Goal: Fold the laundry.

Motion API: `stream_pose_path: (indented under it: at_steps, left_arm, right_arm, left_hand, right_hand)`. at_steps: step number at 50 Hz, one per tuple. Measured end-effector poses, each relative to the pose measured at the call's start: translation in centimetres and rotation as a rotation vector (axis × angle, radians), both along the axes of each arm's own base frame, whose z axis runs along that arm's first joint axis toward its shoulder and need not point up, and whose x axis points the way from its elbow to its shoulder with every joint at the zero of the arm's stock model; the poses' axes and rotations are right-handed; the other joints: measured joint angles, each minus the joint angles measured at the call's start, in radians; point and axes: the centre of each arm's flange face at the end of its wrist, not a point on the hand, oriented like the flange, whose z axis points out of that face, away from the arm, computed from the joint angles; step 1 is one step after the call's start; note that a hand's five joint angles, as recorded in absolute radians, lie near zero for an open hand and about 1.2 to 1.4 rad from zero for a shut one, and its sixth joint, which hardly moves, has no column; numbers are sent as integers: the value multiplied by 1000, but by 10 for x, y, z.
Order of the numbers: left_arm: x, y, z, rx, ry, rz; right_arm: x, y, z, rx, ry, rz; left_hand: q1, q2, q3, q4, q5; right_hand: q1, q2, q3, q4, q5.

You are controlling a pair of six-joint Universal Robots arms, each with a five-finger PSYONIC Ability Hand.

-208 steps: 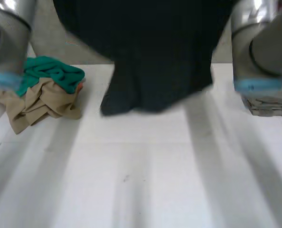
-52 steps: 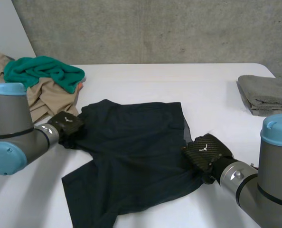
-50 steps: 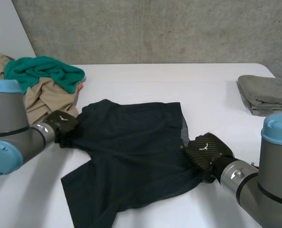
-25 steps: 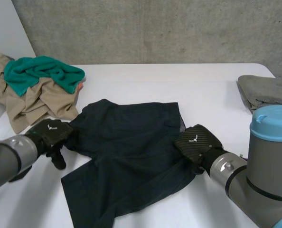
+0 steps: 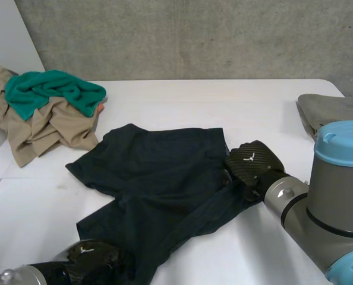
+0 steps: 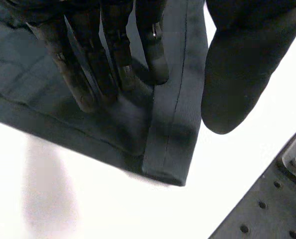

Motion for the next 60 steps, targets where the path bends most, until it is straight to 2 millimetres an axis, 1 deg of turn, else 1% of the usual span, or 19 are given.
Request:
stream_pose_path:
  at_steps: [6, 13, 19, 25, 26, 27, 29, 30, 32, 35, 38, 42, 44, 47, 49, 51, 52, 56, 60]
  left_arm:
    - [-3, -3, -11, 2, -36, -12]
    - [-4, -12, -20, -76, -87, -2]
    - [-4, -16, -23, -136, -117, 0]
    - [-4, -12, -24, -161, -131, -16]
    - [-4, -11, -24, -164, -133, -21]
    - [-4, -10, -24, -164, -133, -22]
    - [-4, -8, -24, -165, -134, -29]
    - [-4, -7, -24, -165, -134, -31]
    - [-4, -5, -25, -162, -133, -37]
    - [-6, 0, -24, -144, -130, -60]
    - [-6, 15, -17, -96, -135, -120]
    - [-3, 36, -4, -29, -159, -206]
    - [1, 49, 9, 8, -188, -269]
    - [5, 54, 21, 8, -213, -315]
    - [7, 50, 30, -29, -227, -334]
    - [7, 48, 32, -40, -229, -335]
    - [7, 35, 37, -106, -234, -331]
    - [3, -1, 43, -245, -228, -296]
    - [-4, -51, 45, -401, -208, -248]
  right_arm:
    - [-3, -1, 5, -5, -11, -14]
    - [-8, -3, 7, -4, -14, -28]
    - [-10, -4, 8, -5, -16, -34]
    - [-10, -3, 8, -4, -15, -32]
    - [-10, -3, 8, -4, -15, -31]
    - [-10, -3, 8, -4, -15, -31]
    - [-10, -2, 8, -3, -15, -30]
    - [-10, -2, 8, -3, -15, -29]
    - [-10, -1, 8, -2, -14, -28]
    - [-11, 2, 9, 4, -3, -22]
    - [-16, 11, 11, 22, 56, 8]
    - [-33, 29, 8, 76, 234, 81]
    - [-50, 42, 6, 120, 390, 154]
    - [-60, 48, 5, 137, 485, 206]
    - [-64, 48, 4, 134, 514, 222]
    - [-64, 48, 4, 133, 516, 223]
    - [-63, 44, 4, 123, 504, 217]
    - [-51, 34, 3, 92, 428, 188]
    - [-30, 15, 6, 28, 296, 135]
  left_hand:
    - [0, 1, 0, 0, 0]
    - [5, 10, 10, 10, 10]
    - [5, 11, 10, 14, 10]
    - [22, 26, 27, 27, 26]
    - [128, 129, 118, 115, 114]
    - [128, 129, 118, 115, 114]
    - [436, 432, 420, 418, 410]
    - [436, 432, 420, 418, 410]
    - [486, 531, 526, 529, 503]
    - [486, 541, 538, 541, 503]
    - [486, 541, 537, 541, 503]
    - [486, 541, 537, 541, 503]
    - [486, 543, 537, 543, 503]
    - [486, 543, 538, 545, 503]
    - [486, 543, 538, 545, 503]
    - [486, 543, 538, 545, 503]
    - [486, 543, 538, 545, 504]
    - [486, 543, 538, 545, 521]
    - [486, 543, 538, 545, 526]
  right_hand:
    - [0, 0, 0, 0, 0]
    - [0, 0, 0, 0, 0]
    - [0, 0, 0, 0, 0]
    - [0, 0, 0, 0, 0]
    - [0, 0, 0, 0, 0]
    - [0, 0, 0, 0, 0]
    - [0, 0, 0, 0, 0]
    - [0, 0, 0, 0, 0]
    - [0, 0, 0, 0, 0]
    - [0, 0, 0, 0, 0]
    - [0, 0, 0, 0, 0]
    - [0, 0, 0, 0, 0]
    - [0, 0, 0, 0, 0]
    - [0, 0, 0, 0, 0]
    - [0, 0, 0, 0, 0]
    - [0, 0, 0, 0, 0]
    - [0, 0, 0, 0, 0]
    - [0, 0, 0, 0, 2]
    - [0, 0, 0, 0, 5]
